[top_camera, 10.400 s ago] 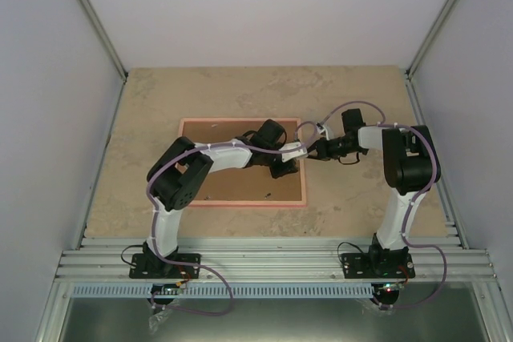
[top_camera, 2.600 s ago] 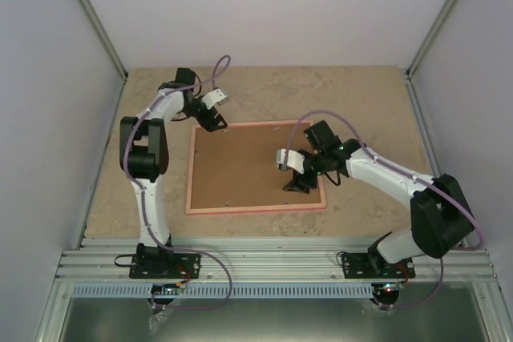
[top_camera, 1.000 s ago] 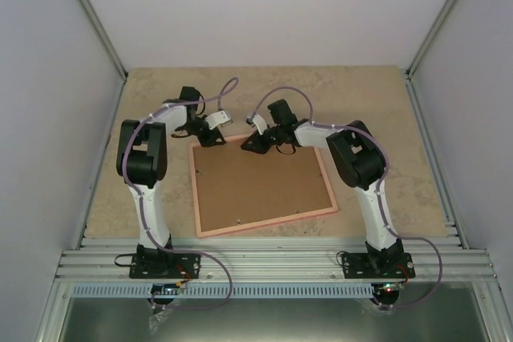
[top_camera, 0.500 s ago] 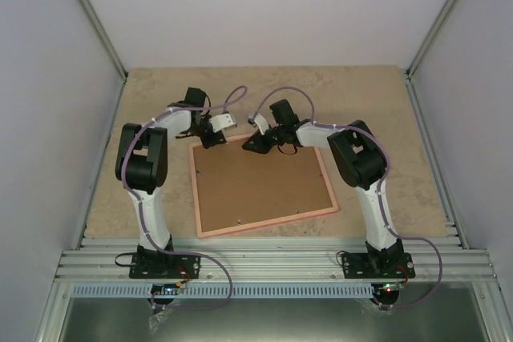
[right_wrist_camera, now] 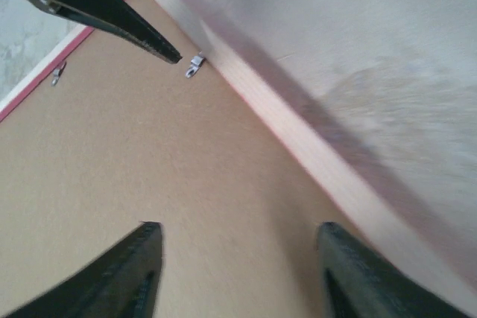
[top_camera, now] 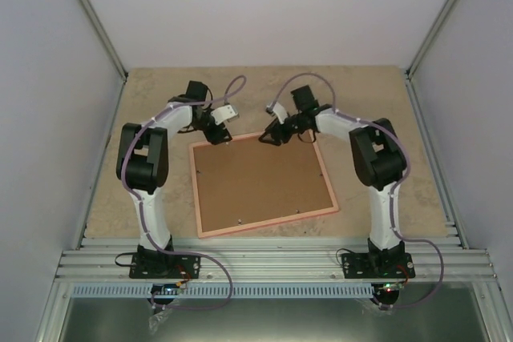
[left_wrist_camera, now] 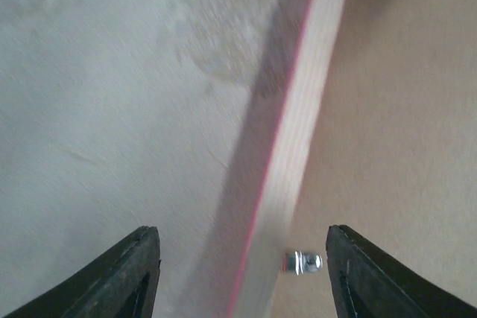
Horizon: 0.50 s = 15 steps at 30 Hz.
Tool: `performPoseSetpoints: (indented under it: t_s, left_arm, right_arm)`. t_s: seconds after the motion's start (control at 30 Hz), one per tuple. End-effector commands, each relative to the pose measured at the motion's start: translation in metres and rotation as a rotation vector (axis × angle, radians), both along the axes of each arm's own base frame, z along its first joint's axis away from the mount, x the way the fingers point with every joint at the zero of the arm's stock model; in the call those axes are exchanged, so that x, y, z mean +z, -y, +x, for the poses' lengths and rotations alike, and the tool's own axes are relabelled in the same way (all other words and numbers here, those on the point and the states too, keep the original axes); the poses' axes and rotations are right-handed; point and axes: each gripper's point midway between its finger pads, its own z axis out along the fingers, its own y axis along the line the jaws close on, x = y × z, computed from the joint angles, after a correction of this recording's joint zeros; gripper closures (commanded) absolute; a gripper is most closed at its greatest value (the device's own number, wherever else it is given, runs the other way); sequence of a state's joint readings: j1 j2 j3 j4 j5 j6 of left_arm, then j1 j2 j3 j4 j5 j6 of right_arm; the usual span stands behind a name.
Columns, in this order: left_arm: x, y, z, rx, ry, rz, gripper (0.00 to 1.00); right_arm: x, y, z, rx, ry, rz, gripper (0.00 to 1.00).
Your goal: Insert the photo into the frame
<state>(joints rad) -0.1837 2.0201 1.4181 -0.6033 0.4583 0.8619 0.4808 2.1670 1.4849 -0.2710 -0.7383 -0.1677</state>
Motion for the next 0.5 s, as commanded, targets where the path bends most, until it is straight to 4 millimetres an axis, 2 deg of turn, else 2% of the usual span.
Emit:
performPoseSetpoints:
  t_s: [0.0, 0.07, 0.2, 0.3, 0.4, 0.47]
  left_arm:
    - [0.033, 0.03, 0.017, 0.051, 0.044, -0.09, 0.33]
    - [0.03, 0.042, 0.016, 0.048, 0.026, -0.102, 0.32]
    - [0.023, 0.065, 0.012, 0.041, -0.003, -0.129, 0.31]
    - [0.016, 0.077, 0.012, 0.051, -0.027, -0.134, 0.32]
    - [0.008, 0.078, 0.016, 0.087, -0.061, -0.136, 0.35]
    - [0.003, 0.079, 0.018, 0.102, -0.074, -0.136, 0.38]
  right_arm:
    - [0.065, 0.034, 0.015, 0.116, 0.231, 0.012, 0.34]
    - [0.065, 0.051, 0.022, 0.159, 0.303, -0.031, 0.29]
    - [0.049, 0.076, 0.039, 0.236, 0.394, -0.134, 0.23]
    - [0.03, 0.082, 0.046, 0.308, 0.427, -0.209, 0.22]
    - [0.012, 0.082, 0.056, 0.329, 0.408, -0.25, 0.23]
    - [0.006, 0.08, 0.06, 0.331, 0.382, -0.246, 0.24]
